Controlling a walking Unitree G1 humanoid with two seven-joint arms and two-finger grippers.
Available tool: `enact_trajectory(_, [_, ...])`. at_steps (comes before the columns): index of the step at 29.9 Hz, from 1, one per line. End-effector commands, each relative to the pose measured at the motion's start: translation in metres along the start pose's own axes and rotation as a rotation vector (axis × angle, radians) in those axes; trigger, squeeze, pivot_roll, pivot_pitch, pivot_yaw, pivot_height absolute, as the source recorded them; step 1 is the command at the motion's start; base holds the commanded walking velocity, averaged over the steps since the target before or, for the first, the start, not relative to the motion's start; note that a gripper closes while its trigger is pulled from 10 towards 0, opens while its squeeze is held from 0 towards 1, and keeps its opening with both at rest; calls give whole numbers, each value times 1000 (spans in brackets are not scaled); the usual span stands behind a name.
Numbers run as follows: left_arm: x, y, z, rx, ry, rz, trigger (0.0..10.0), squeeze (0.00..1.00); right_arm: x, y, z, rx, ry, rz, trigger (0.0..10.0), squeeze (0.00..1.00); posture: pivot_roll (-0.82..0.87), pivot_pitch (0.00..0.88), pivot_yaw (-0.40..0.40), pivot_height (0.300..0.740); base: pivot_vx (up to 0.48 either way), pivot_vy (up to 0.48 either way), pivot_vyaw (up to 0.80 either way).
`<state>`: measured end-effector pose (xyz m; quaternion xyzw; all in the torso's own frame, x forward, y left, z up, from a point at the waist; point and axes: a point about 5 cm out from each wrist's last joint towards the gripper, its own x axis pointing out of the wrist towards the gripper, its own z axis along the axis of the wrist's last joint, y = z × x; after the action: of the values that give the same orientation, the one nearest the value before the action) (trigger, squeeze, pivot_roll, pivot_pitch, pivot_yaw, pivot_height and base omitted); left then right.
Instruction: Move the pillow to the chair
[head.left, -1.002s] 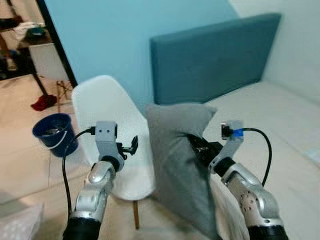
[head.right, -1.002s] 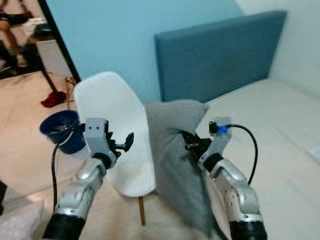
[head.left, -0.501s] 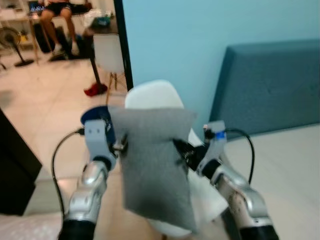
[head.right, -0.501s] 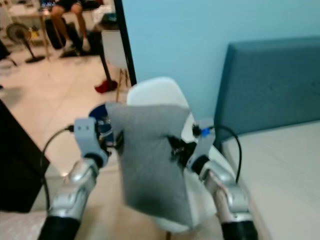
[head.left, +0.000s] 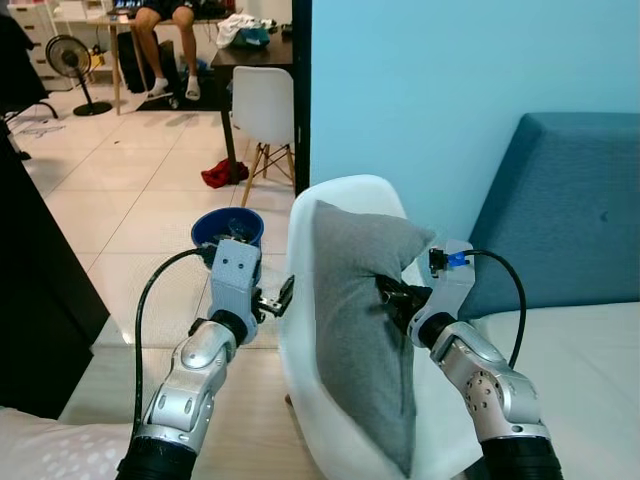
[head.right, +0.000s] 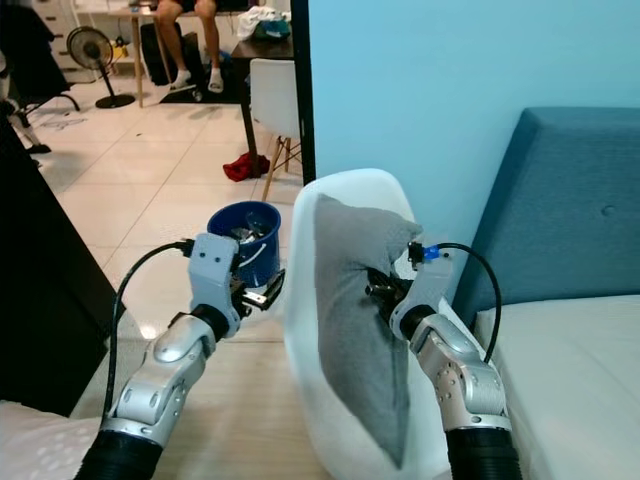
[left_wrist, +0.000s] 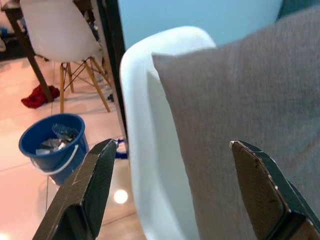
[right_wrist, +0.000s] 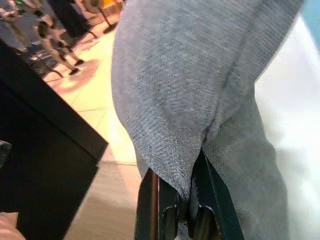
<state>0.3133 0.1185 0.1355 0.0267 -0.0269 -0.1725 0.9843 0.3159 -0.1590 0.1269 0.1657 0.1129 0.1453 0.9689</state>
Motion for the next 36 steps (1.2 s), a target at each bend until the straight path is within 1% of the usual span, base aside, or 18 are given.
enact_trajectory(1, [-2, 3, 0, 26, -4, 16, 10000, 0, 2, 4, 4, -30, 19, 2, 10000, 0, -89, 0, 25, 656, 0, 0, 0])
enact_trajectory(4, [-2, 5, 1, 32, -5, 29, 10000, 0, 5, 9, -2, -57, 106, 8, 10000, 0, -86, 0, 23, 641, 0, 0, 0])
enact_trajectory(9, [-3, 6, 2, 36, -15, 41, 10000, 0, 6, 9, -1, -50, 118, -3, 10000, 0, -79, 0, 19, 631, 0, 0, 0])
enact_trajectory(14, [-4, 9, 3, 21, -26, 68, 10000, 0, 7, 7, -1, -38, 117, -18, 10000, 0, -76, 0, 18, 621, 0, 0, 0])
enact_trajectory(17, [-6, 16, 1, -57, -15, 113, 10000, 0, 6, 5, 4, -34, 74, -40, 10000, 0, -77, 0, 20, 606, 0, 0, 0])
enact_trajectory(20, [-6, 17, 0, -78, -8, 117, 10000, 0, 5, 4, 7, -35, 57, -43, 10000, 0, -76, 0, 21, 596, 0, 0, 0])
enact_trajectory(25, [-5, 17, 0, -79, -4, 115, 10000, 0, 4, 5, 10, -32, 38, -40, 10000, 0, -75, 0, 19, 576, 0, 0, 0])
enact_trajectory(29, [-5, 17, 0, -79, -3, 116, 10000, 0, 4, 3, 9, -30, 49, -49, 10000, 0, -76, 0, 19, 566, 0, 0, 0])
enact_trajectory(30, [-4, 17, 0, -79, -3, 117, 10000, 0, 5, 1, 7, -39, 74, -67, 10000, 0, -76, 0, 18, 561, 0, 0, 0])
enact_trajectory(32, [-4, 17, 0, -80, -2, 119, 10000, 0, 5, -5, 1, -108, 185, -147, 10000, 0, -72, 0, 19, 551, 0, 0, 0])
enact_trajectory(33, [-4, 17, 0, -80, -2, 119, 10000, 0, 5, -5, 1, -108, 185, -147, 10000, 0, -72, 0, 19, 551, 0, 0, 0])
enact_trajectory(35, [-4, 17, 1, -81, -1, 122, 10000, 0, 4, -8, -1, -155, 257, -199, 10000, 0, -72, 0, 18, 541, 0, 0, 0])
enact_trajectory(36, [-4, 17, 1, -81, -1, 122, 10000, 0, 4, -8, -1, -155, 257, -199, 10000, 0, -72, 0, 18, 541, 0, 0, 0])
